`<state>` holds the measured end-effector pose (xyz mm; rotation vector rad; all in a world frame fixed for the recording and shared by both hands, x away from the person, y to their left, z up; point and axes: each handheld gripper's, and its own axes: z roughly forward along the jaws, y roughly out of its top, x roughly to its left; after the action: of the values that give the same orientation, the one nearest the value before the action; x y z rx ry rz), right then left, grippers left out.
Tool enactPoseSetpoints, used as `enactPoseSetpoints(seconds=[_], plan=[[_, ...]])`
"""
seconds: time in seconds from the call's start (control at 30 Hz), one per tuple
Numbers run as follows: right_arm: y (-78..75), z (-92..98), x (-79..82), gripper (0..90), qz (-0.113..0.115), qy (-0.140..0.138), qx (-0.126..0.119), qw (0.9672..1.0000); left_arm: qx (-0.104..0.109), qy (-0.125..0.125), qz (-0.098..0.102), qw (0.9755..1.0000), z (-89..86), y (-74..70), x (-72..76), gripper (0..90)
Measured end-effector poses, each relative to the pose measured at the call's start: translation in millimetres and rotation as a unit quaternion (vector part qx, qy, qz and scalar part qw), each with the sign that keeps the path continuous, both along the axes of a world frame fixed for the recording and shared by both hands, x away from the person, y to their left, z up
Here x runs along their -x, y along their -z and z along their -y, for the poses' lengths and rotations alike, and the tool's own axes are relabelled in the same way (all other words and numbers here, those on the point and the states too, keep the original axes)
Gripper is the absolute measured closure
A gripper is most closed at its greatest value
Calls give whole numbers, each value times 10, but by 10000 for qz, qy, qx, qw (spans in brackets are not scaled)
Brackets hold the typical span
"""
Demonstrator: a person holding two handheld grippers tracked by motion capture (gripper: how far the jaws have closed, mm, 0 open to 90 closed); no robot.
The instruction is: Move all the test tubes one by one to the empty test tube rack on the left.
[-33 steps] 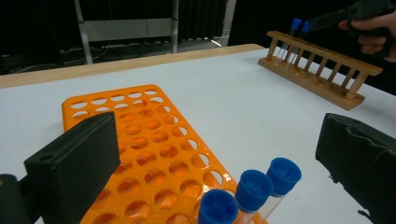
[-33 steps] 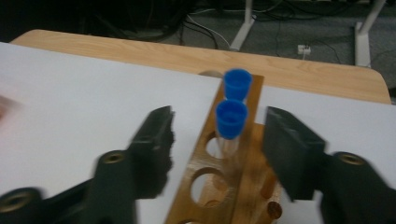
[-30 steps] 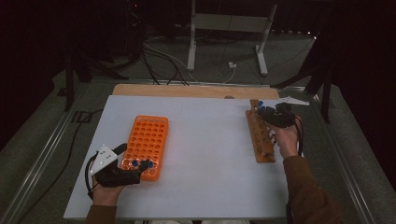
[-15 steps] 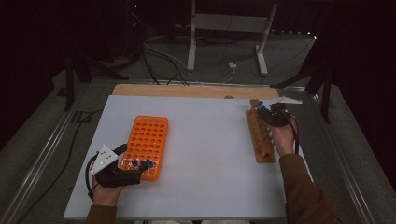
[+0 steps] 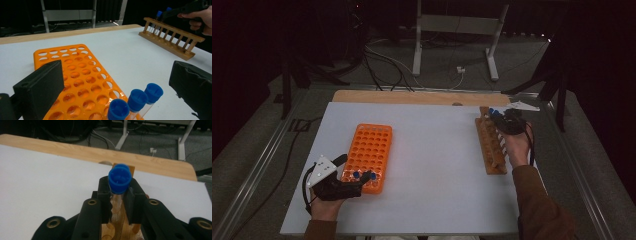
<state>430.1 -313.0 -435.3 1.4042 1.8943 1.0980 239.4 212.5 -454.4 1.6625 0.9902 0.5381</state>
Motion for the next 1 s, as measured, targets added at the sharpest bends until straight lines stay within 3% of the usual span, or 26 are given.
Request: enactPoseSetpoints(seconds=[0.3, 0.37, 0.6, 0.73, 1.0], plan=[[-277, 7, 139, 767, 439, -155, 16, 9989, -64, 52, 60, 9999, 54, -46, -16, 7], [-341, -7, 173, 767, 539, -195, 148, 9982, -89, 64, 91, 9999, 72, -70, -14, 7], [-555, -50, 321, 767, 815, -407, 142, 9957, -118, 34, 198, 9997, 113, -157, 0, 7], [-614, -127, 414, 767, 840, -627, 63, 9945, -254, 8, 273, 9993, 185, -228, 6, 8], [-619, -336, 602, 765, 790, -1122, -151, 9904, -307, 13, 353, 9989, 423, -335, -43, 8]])
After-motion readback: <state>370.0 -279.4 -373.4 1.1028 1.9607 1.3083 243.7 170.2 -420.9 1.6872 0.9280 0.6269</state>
